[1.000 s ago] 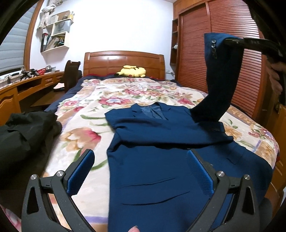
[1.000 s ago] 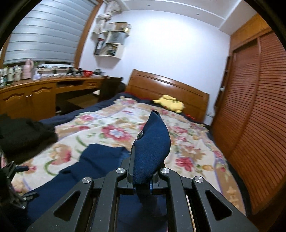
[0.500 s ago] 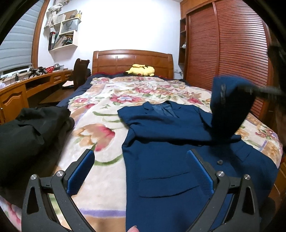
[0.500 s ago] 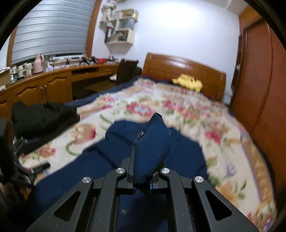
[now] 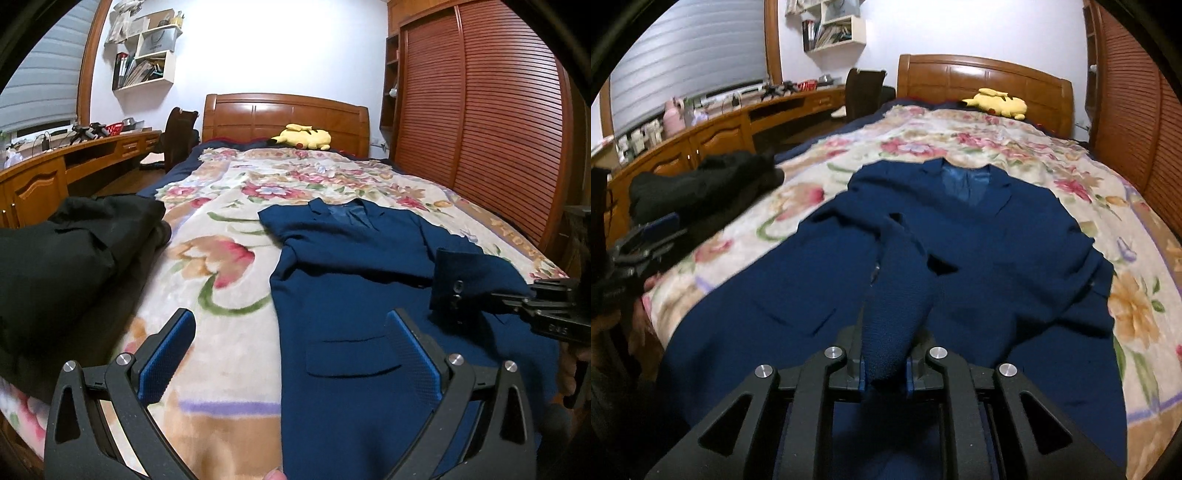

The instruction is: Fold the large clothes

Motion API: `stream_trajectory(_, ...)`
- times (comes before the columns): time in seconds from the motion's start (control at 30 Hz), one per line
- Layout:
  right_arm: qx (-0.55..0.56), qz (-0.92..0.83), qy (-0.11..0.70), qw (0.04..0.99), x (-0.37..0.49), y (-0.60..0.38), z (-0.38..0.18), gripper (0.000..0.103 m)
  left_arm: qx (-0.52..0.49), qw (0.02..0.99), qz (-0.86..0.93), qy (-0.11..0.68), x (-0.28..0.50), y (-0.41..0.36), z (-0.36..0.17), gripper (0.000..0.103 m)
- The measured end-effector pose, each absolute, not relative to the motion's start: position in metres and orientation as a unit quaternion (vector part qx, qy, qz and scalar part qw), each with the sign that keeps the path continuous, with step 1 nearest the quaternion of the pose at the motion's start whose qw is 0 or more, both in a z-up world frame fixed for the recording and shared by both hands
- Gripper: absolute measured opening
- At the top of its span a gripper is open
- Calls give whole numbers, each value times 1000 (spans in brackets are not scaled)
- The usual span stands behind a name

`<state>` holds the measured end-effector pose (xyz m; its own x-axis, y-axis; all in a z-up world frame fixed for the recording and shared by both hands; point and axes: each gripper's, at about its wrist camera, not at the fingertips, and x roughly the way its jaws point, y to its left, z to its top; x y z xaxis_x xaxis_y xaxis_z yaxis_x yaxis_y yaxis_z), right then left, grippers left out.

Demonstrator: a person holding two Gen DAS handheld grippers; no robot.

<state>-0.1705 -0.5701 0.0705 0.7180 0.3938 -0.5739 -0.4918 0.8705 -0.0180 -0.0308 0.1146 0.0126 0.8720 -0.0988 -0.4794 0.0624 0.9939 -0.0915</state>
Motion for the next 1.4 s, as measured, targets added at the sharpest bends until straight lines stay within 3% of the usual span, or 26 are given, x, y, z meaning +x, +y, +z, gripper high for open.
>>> stream_trajectory(0.07, -79, 246, 289, 922, -176, -579, 76, 38, -37, 967, -43, 250, -33, 115, 13, 103)
stream_trajectory(0.1, -75, 253, 288, 921, -177, -584, 80, 52, -38, 966, -43, 250, -34, 115, 13, 103)
stream_trajectory(0.13, -77, 256, 283, 921, -177, -589, 84, 58, -41, 966, -47, 249, -34, 114, 13, 103)
stream_trajectory(0.6, -84, 169, 269, 945, -130, -639, 67, 58, -40, 950, -88, 297, -3, 67, 1, 103)
stream_trajectory(0.83, -86, 176, 260, 946, -170, -625, 49, 58, -20, 933, -123, 337, 15, 29, -10, 102)
stream_trajectory(1.03, -90, 154, 278, 944, -202, -637, 29, 58, -28, 916, -134, 377, 34, 12, -23, 82)
stream_trajectory(1.37, -80, 149, 283, 944, -206, -626, 30, 58, -34, 893, -141, 427, 51, -2, -50, 77)
stream_trajectory(1.4, -80, 149, 282, 944, -206, -624, 30, 58, -30, 892, -141, 428, 51, -4, -51, 72)
